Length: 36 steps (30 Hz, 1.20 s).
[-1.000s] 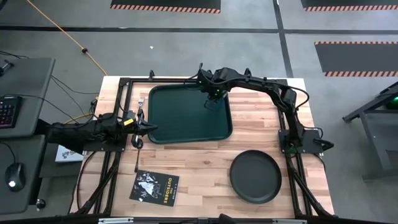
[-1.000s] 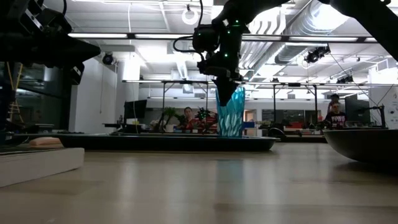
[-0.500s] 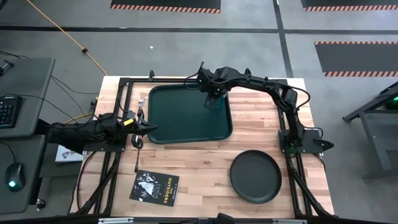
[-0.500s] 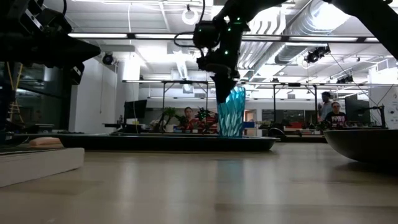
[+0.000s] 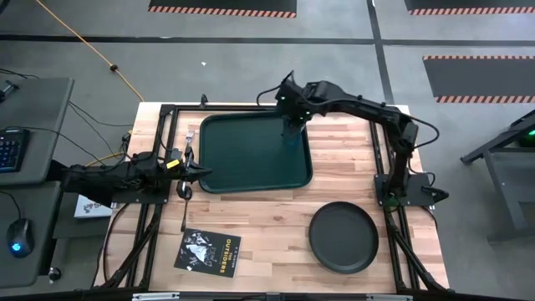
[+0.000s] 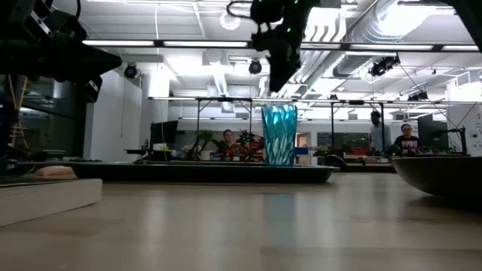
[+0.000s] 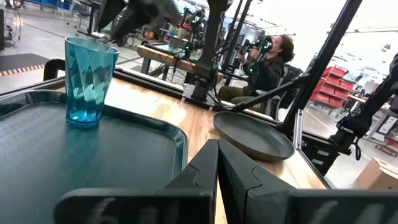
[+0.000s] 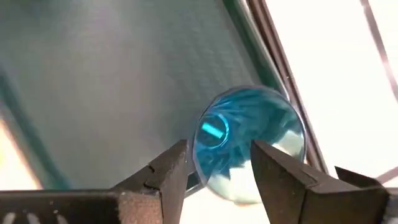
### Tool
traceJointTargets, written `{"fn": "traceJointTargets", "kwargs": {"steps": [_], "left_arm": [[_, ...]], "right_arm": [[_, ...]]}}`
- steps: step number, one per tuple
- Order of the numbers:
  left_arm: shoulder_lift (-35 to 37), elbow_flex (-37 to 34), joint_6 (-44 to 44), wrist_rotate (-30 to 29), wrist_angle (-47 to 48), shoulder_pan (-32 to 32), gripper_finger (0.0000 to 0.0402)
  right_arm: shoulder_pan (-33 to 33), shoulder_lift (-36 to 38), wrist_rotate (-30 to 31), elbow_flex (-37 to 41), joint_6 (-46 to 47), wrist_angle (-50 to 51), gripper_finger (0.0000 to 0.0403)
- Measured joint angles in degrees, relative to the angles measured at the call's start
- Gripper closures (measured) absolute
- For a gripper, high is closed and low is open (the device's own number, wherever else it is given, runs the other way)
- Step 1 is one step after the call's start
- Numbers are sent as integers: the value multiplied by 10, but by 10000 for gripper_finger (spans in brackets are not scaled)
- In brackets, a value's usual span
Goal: Pick and place plate/cup/fork/spoon on tray
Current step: Put the orange fork on the left side of the black tray
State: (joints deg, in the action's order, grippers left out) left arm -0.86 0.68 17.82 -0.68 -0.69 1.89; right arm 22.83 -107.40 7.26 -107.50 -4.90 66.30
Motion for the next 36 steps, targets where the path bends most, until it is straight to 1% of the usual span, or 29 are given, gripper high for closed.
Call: {"fn": "traceJointTargets", "kwargs": {"steps": [5, 8, 11, 15, 18, 21, 25, 28, 30, 32, 34, 36], "left_arm": [[0, 0, 0, 0, 0, 0, 401], [0, 0, 0, 0, 0, 0, 401], [0, 0, 0, 0, 0, 0, 401], [0, 0, 0, 0, 0, 0, 401], [0, 0, 0, 0, 0, 0, 401], [0, 0, 0, 0, 0, 0, 401], [0, 0, 0, 0, 0, 0, 401], [0, 0, 0, 0, 0, 0, 401], [0, 0, 0, 0, 0, 0, 401], [0, 0, 0, 0, 0, 0, 401], [0, 0, 0, 0, 0, 0, 401], [0, 0, 0, 0, 0, 0, 401]], "right_arm": [[-3, 39, -47, 0, 20, 46, 237], [-15, 71, -54, 27, 20, 43, 237], [-31, 126, -56, 109, 16, -3, 237], [-52, 232, -58, 265, 19, -94, 237], [-66, 320, -58, 381, 44, -186, 237], [-83, 410, -59, 494, 69, -317, 237], [-107, 508, -60, 642, 94, -546, 237], [-119, 553, -60, 736, 90, -723, 237], [-121, 570, -60, 782, 90, -816, 237], [-120, 580, -59, 813, 90, -879, 237], [-120, 585, -59, 831, 90, -917, 237], [-120, 585, -59, 837, 90, -928, 237]]}}
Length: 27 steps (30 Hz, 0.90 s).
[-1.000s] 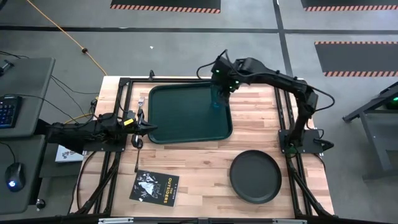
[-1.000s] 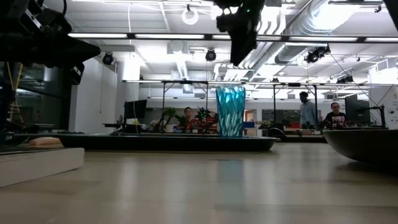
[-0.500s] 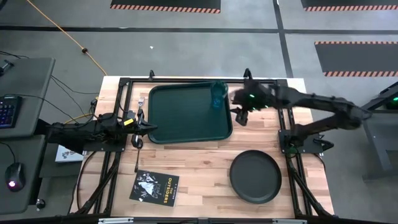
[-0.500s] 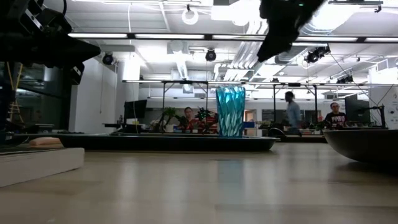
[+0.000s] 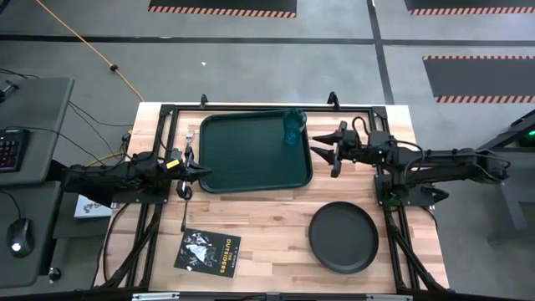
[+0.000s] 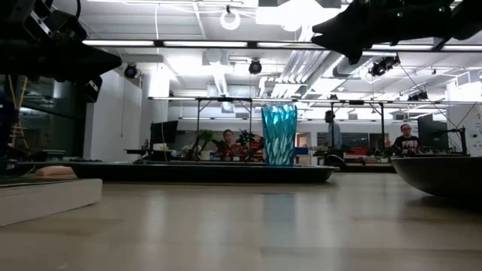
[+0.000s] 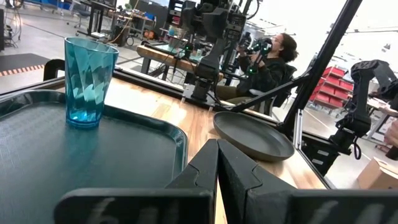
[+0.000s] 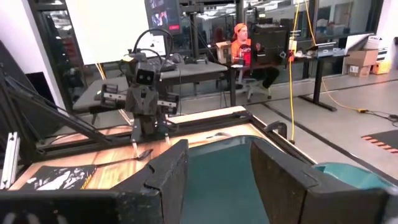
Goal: Pick and place plate/cup/fork/spoon on tray
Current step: Put the orange fork on the left side of the black tray
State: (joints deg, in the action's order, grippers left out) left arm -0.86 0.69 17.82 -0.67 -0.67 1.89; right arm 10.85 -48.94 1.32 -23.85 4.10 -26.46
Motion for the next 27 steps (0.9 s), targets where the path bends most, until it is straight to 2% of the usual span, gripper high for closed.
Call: {"fn": "traceJointTargets", "kwargs": {"steps": [11, 17, 27], "left_arm": [[0, 0, 0, 0, 0, 0, 401], [0, 0, 0, 0, 0, 0, 401], [0, 0, 0, 0, 0, 0, 401]], "right_arm": [[0, -2, 1, 0, -8, -6, 237], [0, -2, 47, 0, 1, 5, 237], [0, -1, 49, 0, -5, 9, 237]]}}
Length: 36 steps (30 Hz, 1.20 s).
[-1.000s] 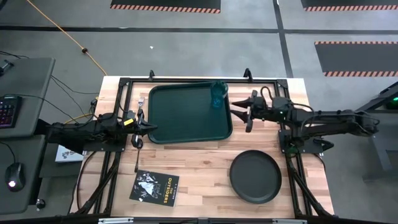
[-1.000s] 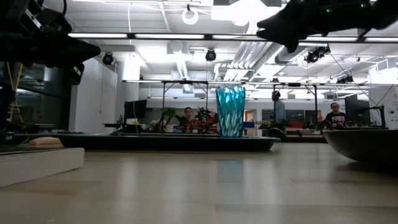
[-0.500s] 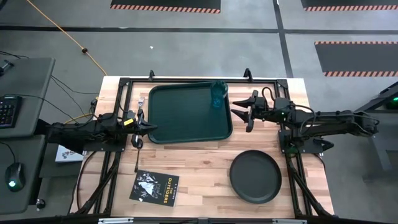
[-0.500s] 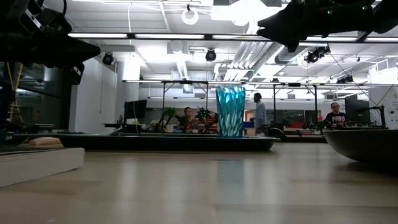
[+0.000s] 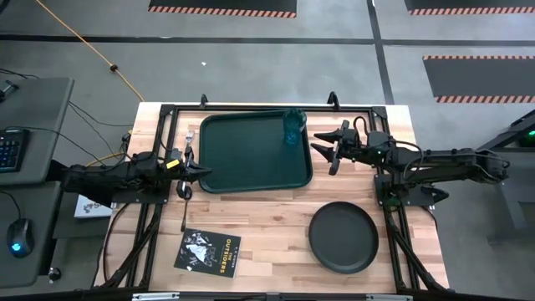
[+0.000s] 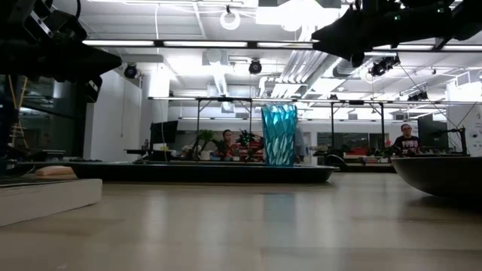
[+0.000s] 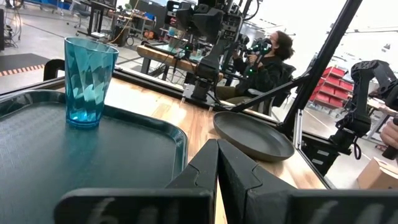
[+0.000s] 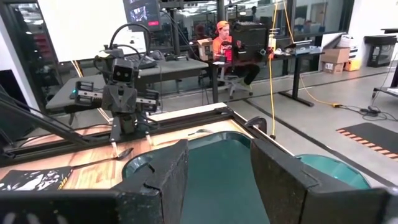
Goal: Pick and place plate/cup/fork/spoon on tray
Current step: Put the orange fork on the left side of the black tray
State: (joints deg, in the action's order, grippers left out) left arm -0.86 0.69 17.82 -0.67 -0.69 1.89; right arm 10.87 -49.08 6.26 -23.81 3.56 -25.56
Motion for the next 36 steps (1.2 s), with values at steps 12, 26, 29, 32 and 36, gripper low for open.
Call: {"fn": "traceJointTargets", "kwargs": {"steps": [12, 26, 29, 32, 36], "left_arm": [[0, 0, 0, 0, 0, 0, 401], [0, 0, 0, 0, 0, 0, 401], [0, 0, 0, 0, 0, 0, 401], [0, 0, 0, 0, 0, 0, 401], [0, 0, 0, 0, 0, 0, 401]], "right_arm": [[0, 0, 0, 0, -23, 1, 237], [0, 0, 1, 0, -25, 0, 237], [0, 0, 1, 0, -22, 0, 237], [0, 0, 1, 0, -21, 0, 237], [0, 0, 1, 0, -21, 0, 237]]}}
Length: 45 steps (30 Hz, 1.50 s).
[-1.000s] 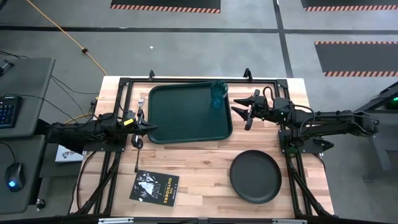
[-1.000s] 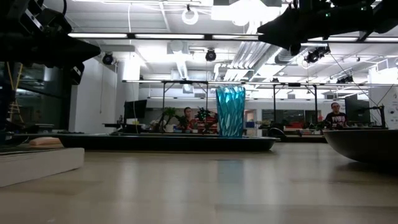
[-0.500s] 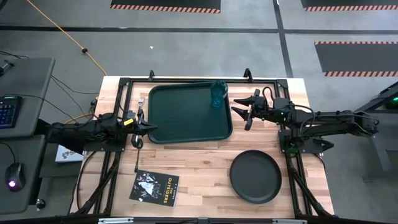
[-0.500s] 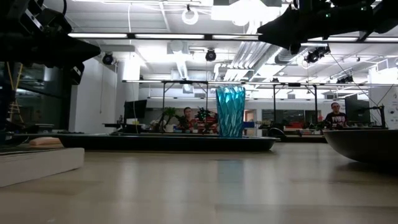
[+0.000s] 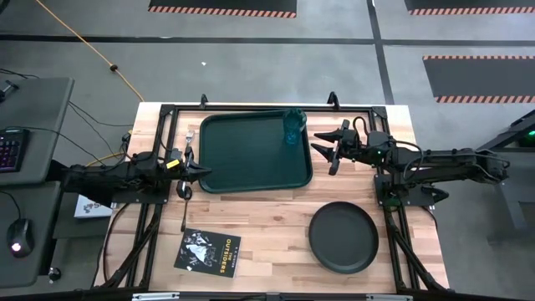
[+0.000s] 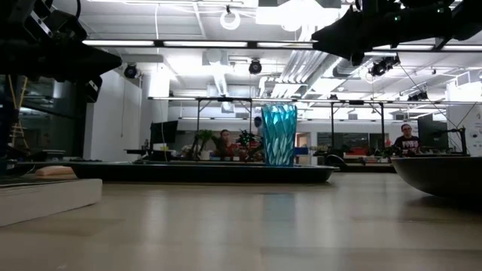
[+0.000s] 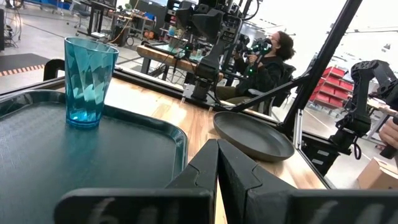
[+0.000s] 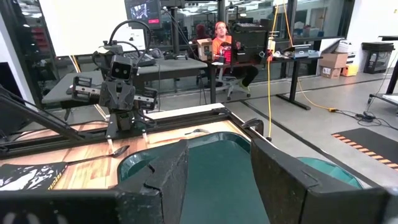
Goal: Pick and place plate/cup/fork/spoon on tray
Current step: Put the orange fork on the left side of the black tray
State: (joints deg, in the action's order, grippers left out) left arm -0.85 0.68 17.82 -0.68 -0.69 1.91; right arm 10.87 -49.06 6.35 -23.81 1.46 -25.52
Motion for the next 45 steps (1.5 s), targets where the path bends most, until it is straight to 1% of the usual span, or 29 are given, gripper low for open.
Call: {"fn": "traceJointTargets", "kwargs": {"steps": [7, 9, 12, 16, 19, 22, 24, 27, 30, 33, 37, 40, 45], "left_arm": [[0, 0, 0, -3, -5, 0, 401], [0, 0, 1, -23, -27, 0, 401], [-2, 0, 11, -69, -75, 0, 399], [-24, 21, -13, -96, -98, 0, 375], [-65, 52, -32, -152, -93, 0, 339], [-125, 94, -60, -231, -66, 0, 297], [-170, 126, -75, -295, -35, 0, 269], [-244, 177, -73, -384, 21, 0, 232], [-312, 226, -53, -443, 77, 2, 206], [-364, 257, -23, -465, 123, 16, 193], [-405, 264, 22, -466, 161, 48, 191], [-422, 264, 67, -466, 199, 72, 192], [-428, 264, 119, -464, 247, 97, 192]], "right_arm": [[0, 0, 0, 0, -3, 0, 237], [0, 0, 0, 0, -3, 0, 237], [0, 0, -1, 0, -4, 0, 237], [0, 0, -1, 0, -4, 0, 237], [0, 0, -1, 0, -4, 0, 237], [0, 0, -1, 0, -4, 0, 237], [0, 0, -1, 0, -2, 0, 237], [0, 0, -1, 0, -4, 0, 237], [0, 0, -1, 0, -4, 0, 237], [0, 0, -1, 0, -4, 0, 237], [0, 0, -1, 0, -4, 0, 237], [0, 0, -1, 0, -4, 0, 237], [0, 0, -1, 0, -2, 7, 237]]}}
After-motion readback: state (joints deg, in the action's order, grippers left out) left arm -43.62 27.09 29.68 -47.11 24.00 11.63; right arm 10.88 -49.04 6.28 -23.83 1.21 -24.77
